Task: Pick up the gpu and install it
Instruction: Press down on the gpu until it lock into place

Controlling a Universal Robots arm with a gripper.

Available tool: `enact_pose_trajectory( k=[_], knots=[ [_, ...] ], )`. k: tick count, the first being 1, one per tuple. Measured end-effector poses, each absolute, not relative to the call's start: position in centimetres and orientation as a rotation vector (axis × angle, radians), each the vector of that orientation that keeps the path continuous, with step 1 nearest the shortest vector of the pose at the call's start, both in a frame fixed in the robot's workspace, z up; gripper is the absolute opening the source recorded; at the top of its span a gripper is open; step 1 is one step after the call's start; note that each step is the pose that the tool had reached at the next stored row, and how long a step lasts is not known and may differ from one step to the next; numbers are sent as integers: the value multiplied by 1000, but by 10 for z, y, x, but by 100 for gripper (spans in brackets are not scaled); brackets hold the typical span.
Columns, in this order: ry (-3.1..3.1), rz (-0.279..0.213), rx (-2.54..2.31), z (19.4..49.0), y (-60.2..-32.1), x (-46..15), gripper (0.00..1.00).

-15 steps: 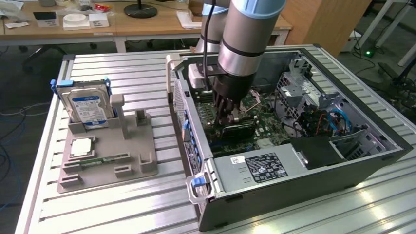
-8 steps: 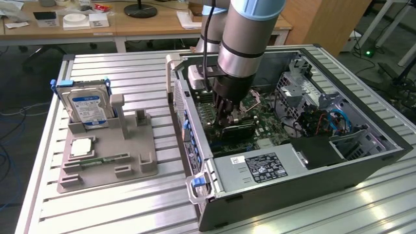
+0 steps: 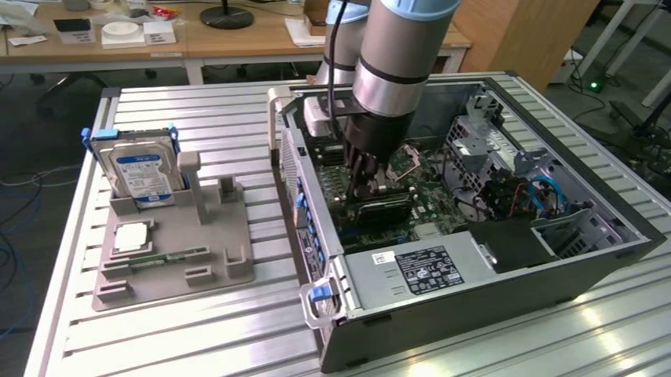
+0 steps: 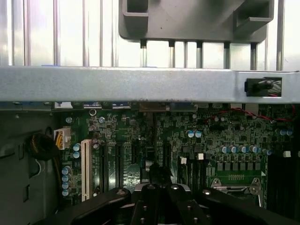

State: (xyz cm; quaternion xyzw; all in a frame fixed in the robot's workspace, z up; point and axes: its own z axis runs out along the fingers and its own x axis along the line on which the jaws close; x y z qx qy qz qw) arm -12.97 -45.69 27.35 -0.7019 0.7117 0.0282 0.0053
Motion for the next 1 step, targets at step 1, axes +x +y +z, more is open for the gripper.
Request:
enact_pose_trajectory(
  k=[1],
  knots=[
    [2229,88,-2198,274,-457,-130,10]
  ],
)
